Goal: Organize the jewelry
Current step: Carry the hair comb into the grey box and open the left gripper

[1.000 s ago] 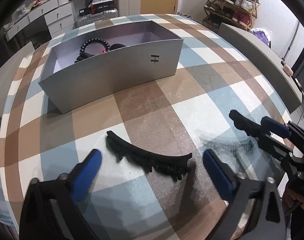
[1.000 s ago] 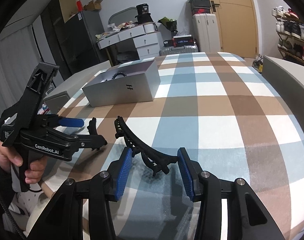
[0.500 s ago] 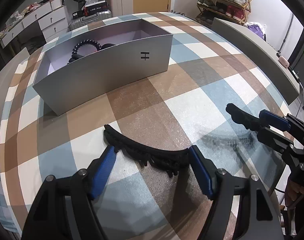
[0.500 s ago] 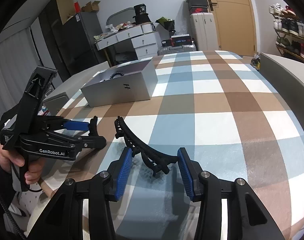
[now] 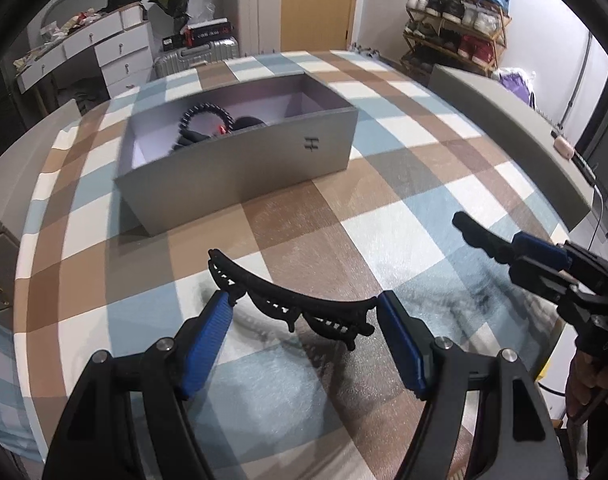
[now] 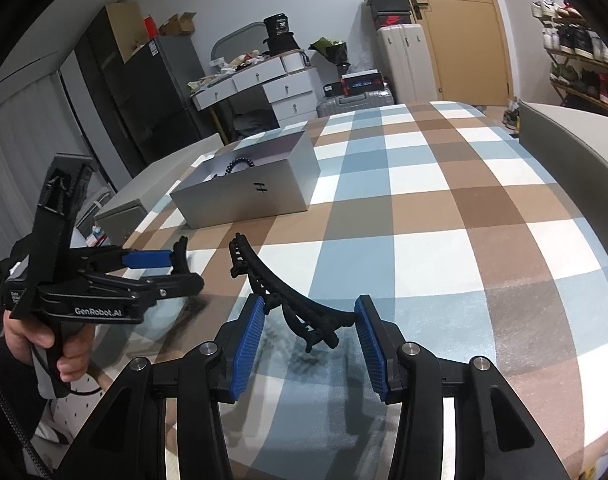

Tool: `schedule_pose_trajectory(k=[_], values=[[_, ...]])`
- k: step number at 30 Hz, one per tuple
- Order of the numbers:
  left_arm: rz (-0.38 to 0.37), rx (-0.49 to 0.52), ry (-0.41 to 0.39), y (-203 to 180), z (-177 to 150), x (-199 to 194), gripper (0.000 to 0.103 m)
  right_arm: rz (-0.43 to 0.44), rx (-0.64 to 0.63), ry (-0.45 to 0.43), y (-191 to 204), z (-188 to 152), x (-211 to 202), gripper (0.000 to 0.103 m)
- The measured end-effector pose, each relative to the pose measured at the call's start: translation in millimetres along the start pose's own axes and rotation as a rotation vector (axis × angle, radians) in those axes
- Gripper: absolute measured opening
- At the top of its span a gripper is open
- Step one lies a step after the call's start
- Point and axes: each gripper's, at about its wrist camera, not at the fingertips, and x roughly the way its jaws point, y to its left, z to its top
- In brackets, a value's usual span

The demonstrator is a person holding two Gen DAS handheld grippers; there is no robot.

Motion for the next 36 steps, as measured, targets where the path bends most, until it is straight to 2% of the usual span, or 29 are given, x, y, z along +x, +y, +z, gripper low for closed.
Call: schedule_pose_trajectory(k=[7,14,20,26,36], values=[[0.027,-0.053,-0.107,16.6,5.2,-31.6,0.070,0.030,-0.019,-0.028,12.2,19.5,-4.2,0.046],[0.049,-0.110,-0.215,38.4,21.4,-52.4,0.070,0.078,-0.056,-0.080,30.1,59.5,-1.4,0.046],[0.048,-0.138,-0.267,56.0,36.9,-56.5,0.070,0.115,-0.093,-0.110,43.2,92.1,10.3,0.046],[0.033,-0.154,-0.293,65.9,51.3,-47.1,0.070,0.146,-0.089,-0.107,45.6,119.6,35.5,0.046],[-0.006,-0.177,-0.267,74.4,70.7,-17.2,0.070,0.142,-0.091,-0.101,42.1,156.5,80.4,0.046]])
